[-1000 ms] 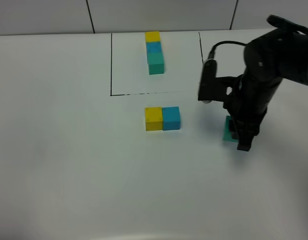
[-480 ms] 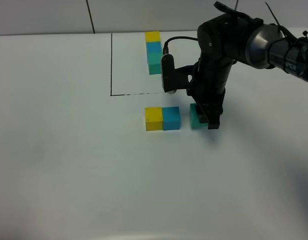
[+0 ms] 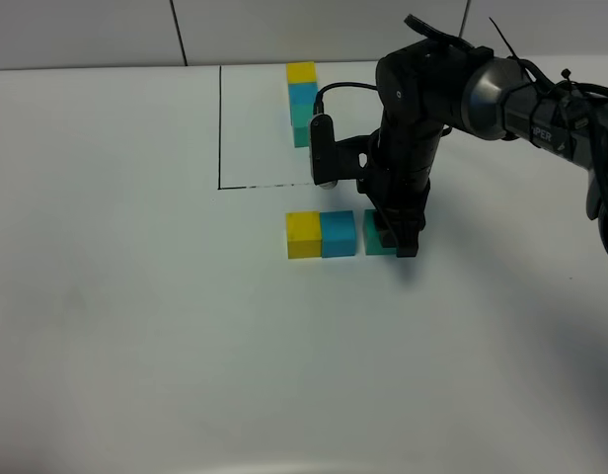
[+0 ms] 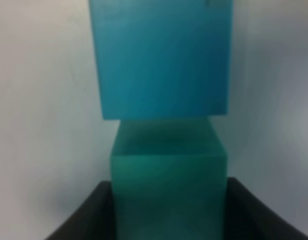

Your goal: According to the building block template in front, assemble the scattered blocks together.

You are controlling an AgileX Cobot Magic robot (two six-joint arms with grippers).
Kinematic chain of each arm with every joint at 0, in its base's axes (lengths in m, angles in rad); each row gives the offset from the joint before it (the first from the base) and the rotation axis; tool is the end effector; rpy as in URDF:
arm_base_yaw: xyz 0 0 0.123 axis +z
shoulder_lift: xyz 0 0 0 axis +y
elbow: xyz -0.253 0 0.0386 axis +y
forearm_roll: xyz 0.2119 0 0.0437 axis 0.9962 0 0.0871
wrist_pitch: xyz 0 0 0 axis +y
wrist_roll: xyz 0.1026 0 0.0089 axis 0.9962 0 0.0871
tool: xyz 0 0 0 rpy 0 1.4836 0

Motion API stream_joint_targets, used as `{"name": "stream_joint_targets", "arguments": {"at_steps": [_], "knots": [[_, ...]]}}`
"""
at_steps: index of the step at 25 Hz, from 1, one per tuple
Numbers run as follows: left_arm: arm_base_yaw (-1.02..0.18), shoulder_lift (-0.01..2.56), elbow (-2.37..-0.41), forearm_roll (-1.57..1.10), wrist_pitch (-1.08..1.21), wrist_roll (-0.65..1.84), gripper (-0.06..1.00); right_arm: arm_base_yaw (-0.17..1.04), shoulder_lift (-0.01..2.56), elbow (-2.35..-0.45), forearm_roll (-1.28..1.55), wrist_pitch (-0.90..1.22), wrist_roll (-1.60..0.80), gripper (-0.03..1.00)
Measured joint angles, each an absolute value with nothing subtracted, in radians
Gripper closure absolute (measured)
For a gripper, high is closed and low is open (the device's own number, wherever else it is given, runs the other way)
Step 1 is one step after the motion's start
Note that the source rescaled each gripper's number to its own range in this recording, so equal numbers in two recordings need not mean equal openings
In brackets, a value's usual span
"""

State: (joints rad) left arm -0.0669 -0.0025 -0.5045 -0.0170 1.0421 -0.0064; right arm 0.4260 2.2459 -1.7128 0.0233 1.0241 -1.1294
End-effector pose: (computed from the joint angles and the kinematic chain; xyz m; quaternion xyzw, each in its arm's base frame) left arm 0.0036 -0.0018 0.2574 0.0259 0.8461 -0.0280 0.5317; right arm 0.3664 0.1685 0.1239 -0.6968 0.7155 -0.0077 0.0508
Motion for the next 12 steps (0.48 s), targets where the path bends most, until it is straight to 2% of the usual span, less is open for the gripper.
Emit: {"name": "stream_joint_targets", "arguments": {"at_steps": [12], "knots": [[-0.067,-0.003,-0.504,-0.017,1.042,-0.006,0.74,0.427,2.246,-1.713,0.064,1.0,-1.121,0.95]]}}
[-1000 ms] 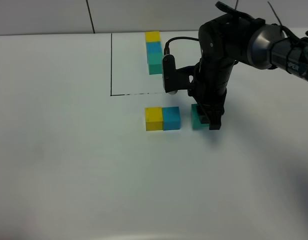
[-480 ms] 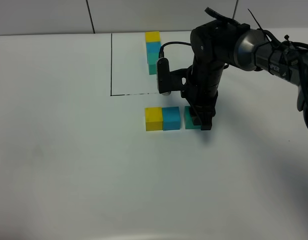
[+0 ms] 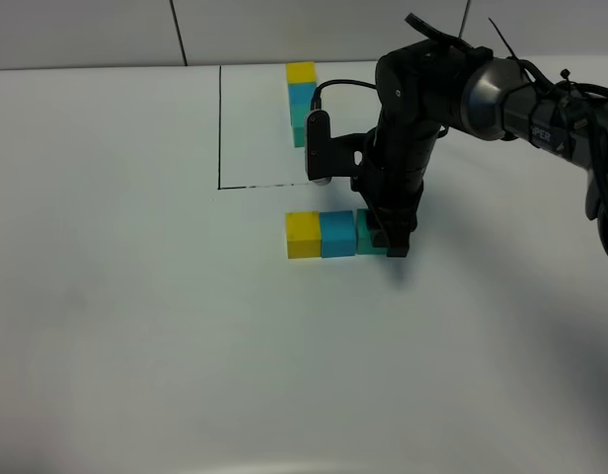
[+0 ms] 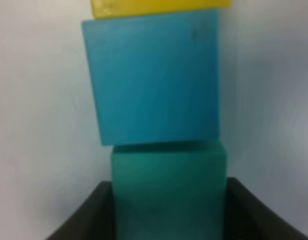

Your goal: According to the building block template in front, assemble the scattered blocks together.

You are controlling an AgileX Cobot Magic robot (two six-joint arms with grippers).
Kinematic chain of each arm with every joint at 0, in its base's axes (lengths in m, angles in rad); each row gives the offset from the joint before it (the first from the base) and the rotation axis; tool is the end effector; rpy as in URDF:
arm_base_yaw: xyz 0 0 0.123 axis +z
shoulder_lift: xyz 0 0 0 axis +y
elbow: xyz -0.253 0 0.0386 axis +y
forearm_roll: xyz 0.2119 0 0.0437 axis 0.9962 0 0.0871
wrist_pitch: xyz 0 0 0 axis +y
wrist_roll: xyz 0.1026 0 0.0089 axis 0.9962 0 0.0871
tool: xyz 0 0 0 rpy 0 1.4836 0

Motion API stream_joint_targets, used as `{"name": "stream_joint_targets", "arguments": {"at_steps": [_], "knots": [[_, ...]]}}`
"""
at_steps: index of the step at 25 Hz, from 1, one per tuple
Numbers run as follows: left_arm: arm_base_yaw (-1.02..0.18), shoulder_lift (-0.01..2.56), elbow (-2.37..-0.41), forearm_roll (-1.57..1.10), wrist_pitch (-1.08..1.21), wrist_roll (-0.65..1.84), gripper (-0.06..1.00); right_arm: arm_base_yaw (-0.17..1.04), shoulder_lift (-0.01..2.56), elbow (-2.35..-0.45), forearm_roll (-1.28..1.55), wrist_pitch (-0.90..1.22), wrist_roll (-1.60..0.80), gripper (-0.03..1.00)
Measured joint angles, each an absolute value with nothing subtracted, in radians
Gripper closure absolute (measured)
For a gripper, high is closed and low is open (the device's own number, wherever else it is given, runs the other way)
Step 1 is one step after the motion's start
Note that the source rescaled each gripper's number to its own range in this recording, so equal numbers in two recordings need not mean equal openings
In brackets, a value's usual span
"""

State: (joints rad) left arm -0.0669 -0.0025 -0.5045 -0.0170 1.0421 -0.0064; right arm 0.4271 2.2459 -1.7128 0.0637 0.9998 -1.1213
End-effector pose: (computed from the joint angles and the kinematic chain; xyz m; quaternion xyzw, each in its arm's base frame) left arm 0.0036 -0.0018 0.2574 0.0259 0.8461 -0.0280 0.5317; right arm 0.3671 0.1731 0.1243 -0.6863 0.7241 0.0049 0.0682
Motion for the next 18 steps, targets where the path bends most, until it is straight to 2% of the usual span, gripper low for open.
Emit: {"name": "stream_joint_targets", "arguments": {"at_steps": [18], "knots": [[-0.067,-0.003,-0.504,-0.017,1.042,-0.006,0.74,0.428,2.251,-1.717,0.085,0.998,-1.121,0.95]]}}
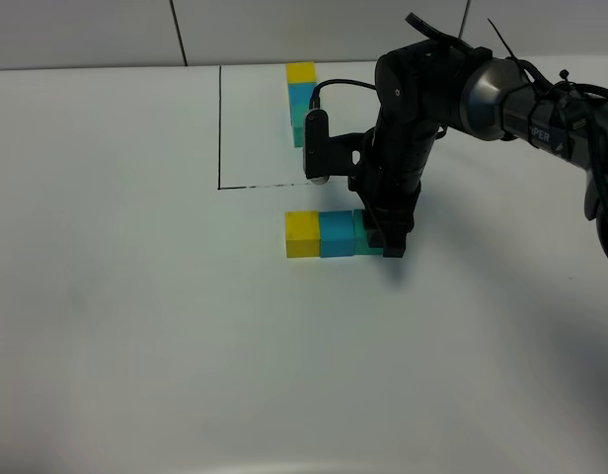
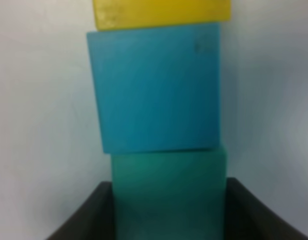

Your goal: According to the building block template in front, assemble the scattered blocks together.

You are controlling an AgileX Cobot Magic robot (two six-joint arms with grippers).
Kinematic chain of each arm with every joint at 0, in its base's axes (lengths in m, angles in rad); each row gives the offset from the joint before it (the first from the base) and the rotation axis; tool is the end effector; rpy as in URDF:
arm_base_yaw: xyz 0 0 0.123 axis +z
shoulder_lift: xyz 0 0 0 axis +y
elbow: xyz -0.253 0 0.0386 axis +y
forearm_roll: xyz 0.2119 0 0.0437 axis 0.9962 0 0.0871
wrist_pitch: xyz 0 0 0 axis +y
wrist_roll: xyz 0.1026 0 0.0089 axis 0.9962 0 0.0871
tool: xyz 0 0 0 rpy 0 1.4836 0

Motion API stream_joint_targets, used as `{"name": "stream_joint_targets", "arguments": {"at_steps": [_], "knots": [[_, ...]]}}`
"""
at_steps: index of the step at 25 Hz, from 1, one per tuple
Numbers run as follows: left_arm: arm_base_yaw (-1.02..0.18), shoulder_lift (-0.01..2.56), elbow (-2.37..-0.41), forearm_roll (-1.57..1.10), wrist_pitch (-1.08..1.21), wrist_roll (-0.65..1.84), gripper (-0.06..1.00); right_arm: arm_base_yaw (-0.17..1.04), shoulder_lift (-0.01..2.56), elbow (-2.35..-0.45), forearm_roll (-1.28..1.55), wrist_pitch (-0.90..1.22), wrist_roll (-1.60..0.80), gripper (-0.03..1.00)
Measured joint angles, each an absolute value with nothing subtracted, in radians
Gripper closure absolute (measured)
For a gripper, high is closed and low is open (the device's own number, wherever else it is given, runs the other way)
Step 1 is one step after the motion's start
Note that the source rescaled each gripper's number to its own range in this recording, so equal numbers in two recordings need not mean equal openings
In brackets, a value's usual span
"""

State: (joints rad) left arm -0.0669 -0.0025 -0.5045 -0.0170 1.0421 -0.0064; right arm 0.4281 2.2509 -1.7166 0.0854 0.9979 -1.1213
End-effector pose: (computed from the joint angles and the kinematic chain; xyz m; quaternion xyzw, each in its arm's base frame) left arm 0.0036 -0.0018 0.2574 0.0259 0.8461 -0.0280 0.5317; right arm 0.3670 0.1756 0.1232 -0.6826 0.7271 0.0137 0.0717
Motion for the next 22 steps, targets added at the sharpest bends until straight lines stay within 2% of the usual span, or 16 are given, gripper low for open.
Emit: {"name": "stream_joint_targets", "arguments": {"at_steps": [15,16,21,22], "knots": [[-0.067,-0.003,-0.504,-0.017,1.042,-0.007,0.74,0.433,2.251,-1.717,0.067,0.997,-1.119,0.94],[-0.067,-0.003,-0.504,-0.017,1.042,-0.007,0.74,0.434,2.251,-1.717,0.064,0.991,-1.119,0.89],[-0.067,-0.003,-0.504,-0.017,1.042,-0.007,0.74,0.435,2.239,-1.717,0.011,1.004,-1.098,0.44],[-0.067,-0.003,-0.504,-0.017,1.042,-0.007,0.74,0.435,2.225,-1.717,-0.011,1.014,-1.084,0.38]]}}
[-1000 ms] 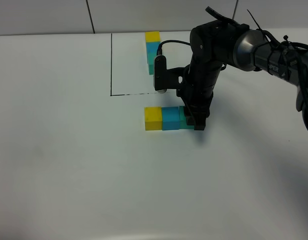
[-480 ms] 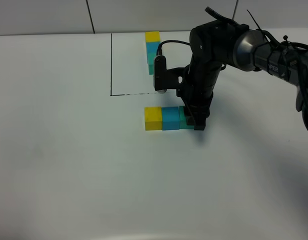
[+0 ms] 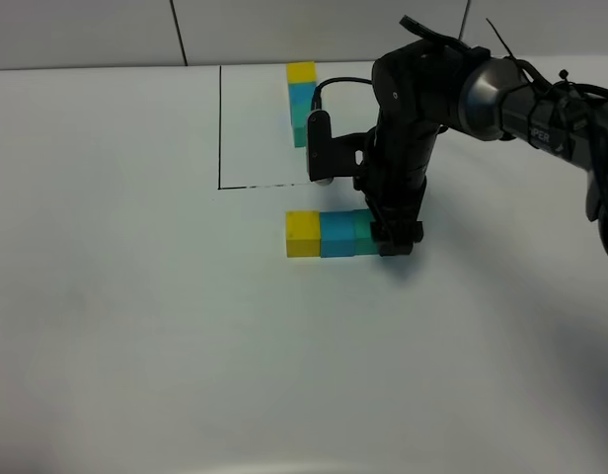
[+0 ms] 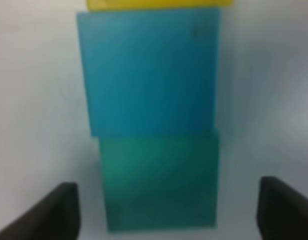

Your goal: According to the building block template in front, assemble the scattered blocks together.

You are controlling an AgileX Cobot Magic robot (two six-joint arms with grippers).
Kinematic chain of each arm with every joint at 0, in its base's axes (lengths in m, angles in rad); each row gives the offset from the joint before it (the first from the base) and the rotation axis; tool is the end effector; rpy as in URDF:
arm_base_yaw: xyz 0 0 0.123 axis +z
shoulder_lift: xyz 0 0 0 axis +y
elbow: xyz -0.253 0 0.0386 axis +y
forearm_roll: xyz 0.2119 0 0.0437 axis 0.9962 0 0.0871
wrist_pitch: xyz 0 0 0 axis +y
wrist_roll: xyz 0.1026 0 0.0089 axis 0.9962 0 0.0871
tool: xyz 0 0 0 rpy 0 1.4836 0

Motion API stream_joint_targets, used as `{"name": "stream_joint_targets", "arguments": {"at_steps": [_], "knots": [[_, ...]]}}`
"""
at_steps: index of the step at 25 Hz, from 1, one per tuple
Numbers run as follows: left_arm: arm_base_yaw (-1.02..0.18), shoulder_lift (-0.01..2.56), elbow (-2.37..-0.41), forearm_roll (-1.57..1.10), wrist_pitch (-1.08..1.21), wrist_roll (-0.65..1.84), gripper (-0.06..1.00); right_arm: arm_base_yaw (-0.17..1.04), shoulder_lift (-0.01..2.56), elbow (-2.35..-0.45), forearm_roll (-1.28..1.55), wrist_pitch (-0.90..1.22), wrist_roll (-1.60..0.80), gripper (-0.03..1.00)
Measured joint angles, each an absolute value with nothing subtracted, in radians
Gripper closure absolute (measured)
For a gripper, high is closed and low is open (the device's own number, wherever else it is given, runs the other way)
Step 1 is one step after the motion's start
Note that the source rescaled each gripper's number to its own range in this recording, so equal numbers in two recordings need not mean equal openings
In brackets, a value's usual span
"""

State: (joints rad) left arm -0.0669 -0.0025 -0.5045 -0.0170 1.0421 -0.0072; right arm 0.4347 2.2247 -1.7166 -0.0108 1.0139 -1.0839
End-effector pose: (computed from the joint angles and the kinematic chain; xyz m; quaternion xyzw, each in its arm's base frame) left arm 0.0036 -0.0018 0.2574 0.0255 0.8461 -0.0282 0.5317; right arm 0.3676 0.1696 0.1334 -0.6887 0.7219 -0.0262 0.0629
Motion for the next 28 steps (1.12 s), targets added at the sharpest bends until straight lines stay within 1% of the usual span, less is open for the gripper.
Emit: {"name": "stream_joint_targets", "arguments": {"at_steps": [1,2,4,8,13,16,20,25,28], "knots": [[-0.067,-0.003,-0.504,-0.017,1.042,-0.007,0.74,0.435,2.212,-1.717,-0.032,1.026,-1.067,0.31],[-0.067,-0.003,-0.504,-0.017,1.042,-0.007,0.74,0.435,2.199,-1.717,-0.047,1.038,-1.043,0.28],[-0.067,-0.003,-0.504,-0.017,1.042,-0.007,0.74,0.428,2.164,-1.715,-0.065,1.071,-0.993,0.24],[-0.067,-0.003,-0.504,-0.017,1.042,-0.007,0.74,0.386,2.092,-1.68,-0.054,1.126,-0.896,0.23],[-0.067,-0.003,-0.504,-0.017,1.042,-0.007,0.74,0.297,1.984,-1.515,0.018,1.126,-0.802,0.23],[-0.067,-0.003,-0.504,-0.017,1.042,-0.007,0.74,0.236,1.875,-1.374,0.08,1.05,-0.771,0.23],[-0.067,-0.003,-0.504,-0.017,1.042,-0.007,0.74,0.178,1.668,-1.148,0.131,0.925,-0.675,0.23],[-0.067,-0.003,-0.504,-0.017,1.042,-0.007,0.74,0.168,1.43,-0.881,0.173,0.703,-0.52,0.23],[-0.067,-0.003,-0.504,-0.017,1.042,-0.007,0.74,0.168,1.324,-0.755,0.206,0.58,-0.428,0.23]]}}
